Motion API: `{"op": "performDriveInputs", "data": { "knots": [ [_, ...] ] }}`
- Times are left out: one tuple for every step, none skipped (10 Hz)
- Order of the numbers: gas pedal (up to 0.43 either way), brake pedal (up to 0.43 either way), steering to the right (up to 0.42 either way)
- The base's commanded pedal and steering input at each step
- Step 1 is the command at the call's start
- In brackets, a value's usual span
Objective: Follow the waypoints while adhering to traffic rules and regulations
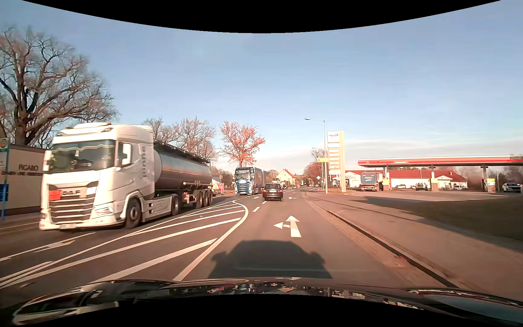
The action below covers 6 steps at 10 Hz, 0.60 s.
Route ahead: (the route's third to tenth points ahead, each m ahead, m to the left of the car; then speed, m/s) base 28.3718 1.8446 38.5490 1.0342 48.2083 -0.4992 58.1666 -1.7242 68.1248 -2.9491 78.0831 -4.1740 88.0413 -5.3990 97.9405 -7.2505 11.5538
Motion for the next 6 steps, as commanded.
{"op": "performDriveInputs", "data": {
  "knots": [
    [0.209, 0.000, 0.011],
    [0.209, 0.000, 0.010],
    [0.209, 0.000, 0.011],
    [0.209, 0.000, 0.011],
    [0.209, 0.000, 0.010],
    [0.209, 0.000, 0.011]
  ]
}}
